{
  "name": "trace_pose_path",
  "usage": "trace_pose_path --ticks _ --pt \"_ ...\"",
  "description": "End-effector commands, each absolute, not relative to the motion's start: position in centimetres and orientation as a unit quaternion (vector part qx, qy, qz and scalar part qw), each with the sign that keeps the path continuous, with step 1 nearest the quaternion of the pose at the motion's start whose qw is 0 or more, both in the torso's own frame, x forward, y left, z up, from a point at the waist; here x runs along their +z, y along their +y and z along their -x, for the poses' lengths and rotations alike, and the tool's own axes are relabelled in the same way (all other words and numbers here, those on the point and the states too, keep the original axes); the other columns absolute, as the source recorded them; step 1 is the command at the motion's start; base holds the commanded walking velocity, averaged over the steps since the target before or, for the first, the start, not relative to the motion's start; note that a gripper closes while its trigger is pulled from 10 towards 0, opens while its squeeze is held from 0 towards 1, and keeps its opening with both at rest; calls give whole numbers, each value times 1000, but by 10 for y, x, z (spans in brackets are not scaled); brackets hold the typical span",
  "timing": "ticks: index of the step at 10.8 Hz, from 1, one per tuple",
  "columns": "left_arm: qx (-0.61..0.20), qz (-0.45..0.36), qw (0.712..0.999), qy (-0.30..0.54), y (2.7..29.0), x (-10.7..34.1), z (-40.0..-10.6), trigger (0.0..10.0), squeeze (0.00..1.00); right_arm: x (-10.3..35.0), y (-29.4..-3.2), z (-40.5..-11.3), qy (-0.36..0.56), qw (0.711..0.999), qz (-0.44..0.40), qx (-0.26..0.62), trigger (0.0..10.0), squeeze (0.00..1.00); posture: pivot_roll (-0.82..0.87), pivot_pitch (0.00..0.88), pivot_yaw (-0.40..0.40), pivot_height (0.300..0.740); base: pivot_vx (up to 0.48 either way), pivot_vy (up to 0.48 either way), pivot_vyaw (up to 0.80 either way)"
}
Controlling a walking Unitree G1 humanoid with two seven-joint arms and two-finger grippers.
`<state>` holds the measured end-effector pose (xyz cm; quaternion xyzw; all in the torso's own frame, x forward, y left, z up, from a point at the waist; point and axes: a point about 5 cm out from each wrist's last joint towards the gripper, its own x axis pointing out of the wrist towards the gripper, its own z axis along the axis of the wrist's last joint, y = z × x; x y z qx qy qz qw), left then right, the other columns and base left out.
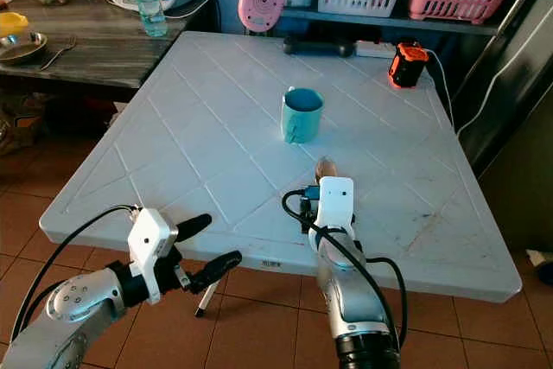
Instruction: Setting the table
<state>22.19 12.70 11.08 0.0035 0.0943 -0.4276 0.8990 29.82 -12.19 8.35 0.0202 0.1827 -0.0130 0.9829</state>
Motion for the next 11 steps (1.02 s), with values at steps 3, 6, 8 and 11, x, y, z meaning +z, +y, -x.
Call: trace_pose_path --ticks 3,6,8,11 --pt "-434 -7 896 90 126 117 -224 10000 0 56 -135 -286 255 966 -8 -48 0 0 106 73 -23 740 0 0 0" --pt "-435 -3 896 92 126 119 -223 10000 0 47 -147 -276 275 959 -16 -70 0 0 109 73 -22 740 0 0 0" --pt "-436 -4 895 95 127 117 -223 10000 0 44 -151 -273 280 957 -21 -78 0 0 110 74 -19 740 0 0 0" --pt "-441 -5 892 102 128 117 -225 10000 0 38 -158 -268 296 948 -44 -105 0 0 110 78 -7 740 0 0 0"
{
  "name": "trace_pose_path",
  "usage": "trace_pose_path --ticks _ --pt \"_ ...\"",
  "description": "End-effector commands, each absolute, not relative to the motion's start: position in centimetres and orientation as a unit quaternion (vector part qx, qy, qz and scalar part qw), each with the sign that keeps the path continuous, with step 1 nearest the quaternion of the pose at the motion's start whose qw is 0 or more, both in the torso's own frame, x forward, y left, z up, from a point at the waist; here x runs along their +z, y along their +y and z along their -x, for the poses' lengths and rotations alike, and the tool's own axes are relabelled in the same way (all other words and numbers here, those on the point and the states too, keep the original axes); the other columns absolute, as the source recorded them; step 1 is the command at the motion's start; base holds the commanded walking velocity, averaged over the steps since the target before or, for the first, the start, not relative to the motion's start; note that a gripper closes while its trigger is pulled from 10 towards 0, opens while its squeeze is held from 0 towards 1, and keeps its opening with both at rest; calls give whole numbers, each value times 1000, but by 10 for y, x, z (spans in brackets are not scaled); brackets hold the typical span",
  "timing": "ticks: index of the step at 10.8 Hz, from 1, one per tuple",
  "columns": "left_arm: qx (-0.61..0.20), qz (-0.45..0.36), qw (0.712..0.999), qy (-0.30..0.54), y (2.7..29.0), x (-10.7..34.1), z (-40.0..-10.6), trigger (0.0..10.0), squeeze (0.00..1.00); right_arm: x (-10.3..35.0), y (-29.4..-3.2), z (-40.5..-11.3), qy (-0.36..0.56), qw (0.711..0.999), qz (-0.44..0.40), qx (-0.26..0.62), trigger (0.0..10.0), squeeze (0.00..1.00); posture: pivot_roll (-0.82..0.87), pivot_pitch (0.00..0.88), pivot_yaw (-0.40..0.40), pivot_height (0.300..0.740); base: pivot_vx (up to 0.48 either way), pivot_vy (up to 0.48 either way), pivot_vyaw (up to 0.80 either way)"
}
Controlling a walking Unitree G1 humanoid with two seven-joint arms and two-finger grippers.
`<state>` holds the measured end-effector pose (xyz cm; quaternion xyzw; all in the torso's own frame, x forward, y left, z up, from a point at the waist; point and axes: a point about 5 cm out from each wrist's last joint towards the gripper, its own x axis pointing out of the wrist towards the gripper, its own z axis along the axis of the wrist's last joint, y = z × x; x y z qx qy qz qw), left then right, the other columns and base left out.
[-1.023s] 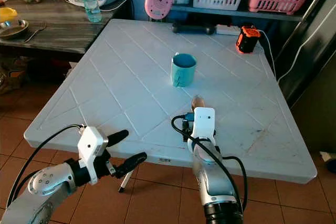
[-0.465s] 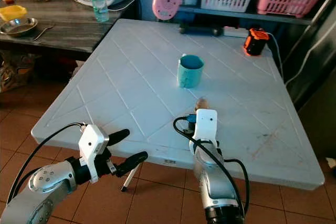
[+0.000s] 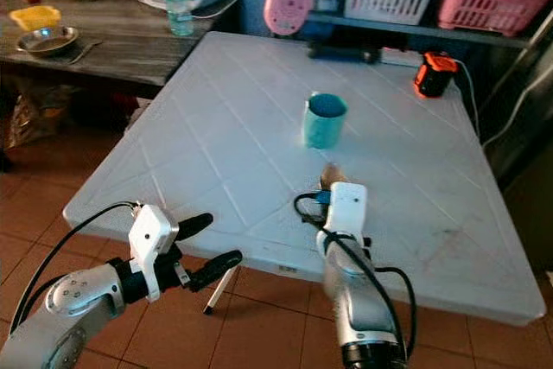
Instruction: Setting the table
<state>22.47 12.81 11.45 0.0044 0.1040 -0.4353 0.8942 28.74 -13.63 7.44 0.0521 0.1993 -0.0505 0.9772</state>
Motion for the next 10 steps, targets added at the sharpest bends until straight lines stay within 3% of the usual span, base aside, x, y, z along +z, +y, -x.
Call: trace_pose_path --ticks 1,6,10 --pt "-443 -6 890 103 128 116 -224 10000 0 36 -156 -266 300 946 -54 -108 0 0 108 79 -1 740 0 0 0" --pt "-441 -10 892 102 128 115 -226 10000 0 35 -155 -269 302 946 -64 -97 0 0 107 70 -8 740 0 0 0" --pt "-399 -8 913 82 134 116 -228 10000 0 70 -142 -288 214 976 -2 -43 0 0 110 58 -25 740 0 0 0"
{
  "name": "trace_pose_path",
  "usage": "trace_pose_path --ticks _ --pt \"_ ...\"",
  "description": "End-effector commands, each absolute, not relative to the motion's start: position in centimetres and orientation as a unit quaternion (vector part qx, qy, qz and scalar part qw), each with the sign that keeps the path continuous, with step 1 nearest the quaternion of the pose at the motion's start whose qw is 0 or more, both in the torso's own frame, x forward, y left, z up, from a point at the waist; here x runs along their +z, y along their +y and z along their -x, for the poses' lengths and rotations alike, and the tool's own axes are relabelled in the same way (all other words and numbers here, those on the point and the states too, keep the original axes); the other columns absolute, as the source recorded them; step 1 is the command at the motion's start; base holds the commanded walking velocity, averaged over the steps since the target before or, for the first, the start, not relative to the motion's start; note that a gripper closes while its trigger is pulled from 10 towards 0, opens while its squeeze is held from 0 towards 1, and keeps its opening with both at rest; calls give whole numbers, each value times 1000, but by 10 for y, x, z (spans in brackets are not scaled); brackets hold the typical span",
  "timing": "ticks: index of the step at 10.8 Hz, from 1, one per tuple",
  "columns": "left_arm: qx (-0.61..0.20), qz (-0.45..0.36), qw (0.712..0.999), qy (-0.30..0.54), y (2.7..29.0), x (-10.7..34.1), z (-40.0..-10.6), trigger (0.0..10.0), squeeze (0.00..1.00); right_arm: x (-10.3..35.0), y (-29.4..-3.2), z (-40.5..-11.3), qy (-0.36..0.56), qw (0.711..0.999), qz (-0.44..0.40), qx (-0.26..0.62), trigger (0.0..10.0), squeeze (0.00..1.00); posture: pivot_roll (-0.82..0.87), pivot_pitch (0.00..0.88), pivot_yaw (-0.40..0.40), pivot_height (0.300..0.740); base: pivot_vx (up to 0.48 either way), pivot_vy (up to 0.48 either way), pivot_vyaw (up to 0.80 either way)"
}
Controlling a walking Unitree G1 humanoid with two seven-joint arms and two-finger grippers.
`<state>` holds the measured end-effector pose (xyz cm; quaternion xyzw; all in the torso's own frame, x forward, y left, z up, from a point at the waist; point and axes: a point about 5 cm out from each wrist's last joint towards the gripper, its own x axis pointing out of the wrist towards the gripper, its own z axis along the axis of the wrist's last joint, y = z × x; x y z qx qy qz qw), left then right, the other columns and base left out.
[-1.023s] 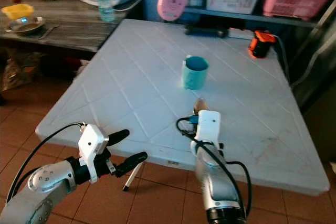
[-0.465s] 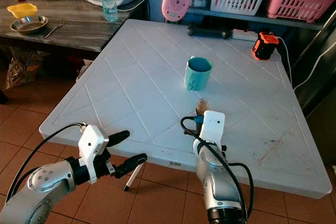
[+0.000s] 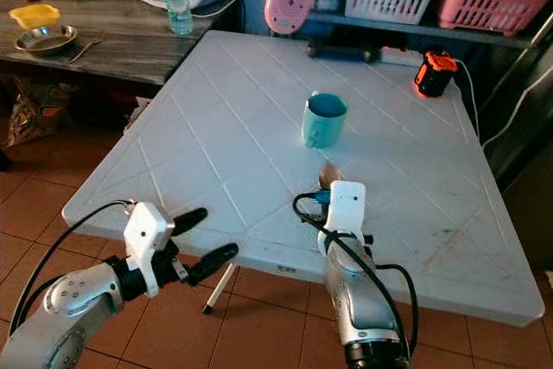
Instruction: Setting the table
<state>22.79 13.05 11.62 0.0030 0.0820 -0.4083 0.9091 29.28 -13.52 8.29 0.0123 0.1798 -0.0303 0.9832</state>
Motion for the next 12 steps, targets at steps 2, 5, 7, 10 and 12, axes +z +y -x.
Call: trace_pose_path --ticks 2,5,7,10,12 --pt "-381 -10 922 71 136 118 -231 10000 0 86 -134 -294 163 986 15 -15 0 0 112 54 -29 740 0 0 0" --pt "-303 -14 952 40 144 122 -239 10000 0 112 -119 -294 65 996 37 53 0 0 112 49 -35 740 0 0 0" --pt "-204 -9 979 24 156 122 -248 10000 0 123 -109 -293 22 994 37 101 0 0 115 46 -36 740 0 0 0" --pt "-134 -26 991 5 166 124 -253 10000 0 133 -105 -290 -20 989 50 137 9333 0 116 42 -39 740 0 0 0" --pt "-91 -22 996 6 175 123 -257 10000 0 138 -115 -290 -39 991 52 117 10000 0 117 34 -42 740 0 0 0"
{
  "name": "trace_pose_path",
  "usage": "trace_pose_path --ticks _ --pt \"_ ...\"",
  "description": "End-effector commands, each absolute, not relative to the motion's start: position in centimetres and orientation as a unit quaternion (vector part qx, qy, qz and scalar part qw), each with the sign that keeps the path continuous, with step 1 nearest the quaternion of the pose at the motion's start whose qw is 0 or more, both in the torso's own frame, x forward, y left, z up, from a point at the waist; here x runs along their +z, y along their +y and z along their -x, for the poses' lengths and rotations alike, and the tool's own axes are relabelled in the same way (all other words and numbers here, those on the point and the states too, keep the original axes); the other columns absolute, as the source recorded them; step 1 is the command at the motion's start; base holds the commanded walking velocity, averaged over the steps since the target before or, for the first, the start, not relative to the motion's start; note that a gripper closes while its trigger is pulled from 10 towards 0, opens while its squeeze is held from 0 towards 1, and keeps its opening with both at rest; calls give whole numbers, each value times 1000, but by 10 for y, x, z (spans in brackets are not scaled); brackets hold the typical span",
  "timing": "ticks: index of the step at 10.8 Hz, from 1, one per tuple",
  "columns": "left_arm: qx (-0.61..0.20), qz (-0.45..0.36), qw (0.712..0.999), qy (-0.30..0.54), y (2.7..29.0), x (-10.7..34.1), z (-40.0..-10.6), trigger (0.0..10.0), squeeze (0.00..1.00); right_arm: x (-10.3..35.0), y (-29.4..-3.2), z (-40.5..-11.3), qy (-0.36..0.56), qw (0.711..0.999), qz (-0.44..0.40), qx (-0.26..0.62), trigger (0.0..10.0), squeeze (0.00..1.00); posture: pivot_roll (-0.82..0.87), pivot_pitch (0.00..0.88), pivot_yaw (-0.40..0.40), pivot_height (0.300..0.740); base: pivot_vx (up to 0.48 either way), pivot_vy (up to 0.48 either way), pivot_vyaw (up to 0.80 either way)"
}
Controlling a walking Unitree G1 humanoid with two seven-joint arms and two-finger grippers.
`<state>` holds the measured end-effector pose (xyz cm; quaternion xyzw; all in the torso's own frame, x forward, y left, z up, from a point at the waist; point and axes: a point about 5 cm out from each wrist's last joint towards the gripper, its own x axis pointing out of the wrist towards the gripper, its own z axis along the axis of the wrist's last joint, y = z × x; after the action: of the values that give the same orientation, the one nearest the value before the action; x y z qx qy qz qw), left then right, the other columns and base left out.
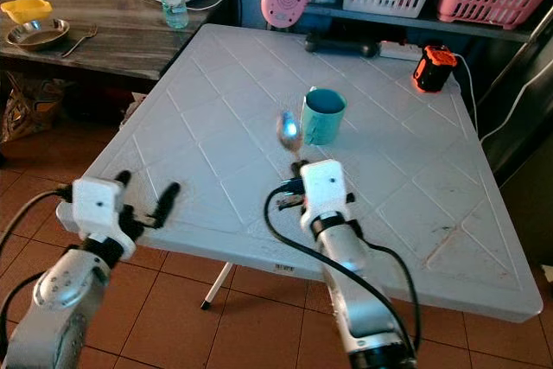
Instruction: Setting the table
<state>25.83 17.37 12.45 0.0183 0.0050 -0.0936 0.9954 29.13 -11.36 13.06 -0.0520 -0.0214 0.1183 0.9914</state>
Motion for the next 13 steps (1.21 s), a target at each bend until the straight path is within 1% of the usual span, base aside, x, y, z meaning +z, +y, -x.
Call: trace_pose_path --ticks 1,3,5,11,12,13 --pt "-78 -19 997 10 178 123 -260 10000 0 139 -121 -289 -45 993 50 101 10000 0 120 30 -43 740 0 0 0" --pt "-66 -26 997 9 184 125 -265 10000 0 134 -123 -290 -33 994 51 90 10000 0 121 27 -42 740 0 0 0" --pt "-62 -26 998 10 186 124 -267 10000 0 133 -121 -290 -31 994 52 88 10000 0 118 29 -38 740 0 0 -728" --pt "-64 -33 997 15 187 121 -269 10000 0 130 -123 -290 -26 995 52 78 10000 0 118 32 -34 740 0 288 -698" --pt "-65 -33 997 15 187 121 -268 10000 0 130 -123 -289 -26 995 51 79 10000 0 121 31 -34 740 0 375 -463" --pt "-65 -34 997 16 186 121 -268 10000 0 129 -122 -289 -27 995 51 79 10000 0 123 31 -35 740 0 371 0"
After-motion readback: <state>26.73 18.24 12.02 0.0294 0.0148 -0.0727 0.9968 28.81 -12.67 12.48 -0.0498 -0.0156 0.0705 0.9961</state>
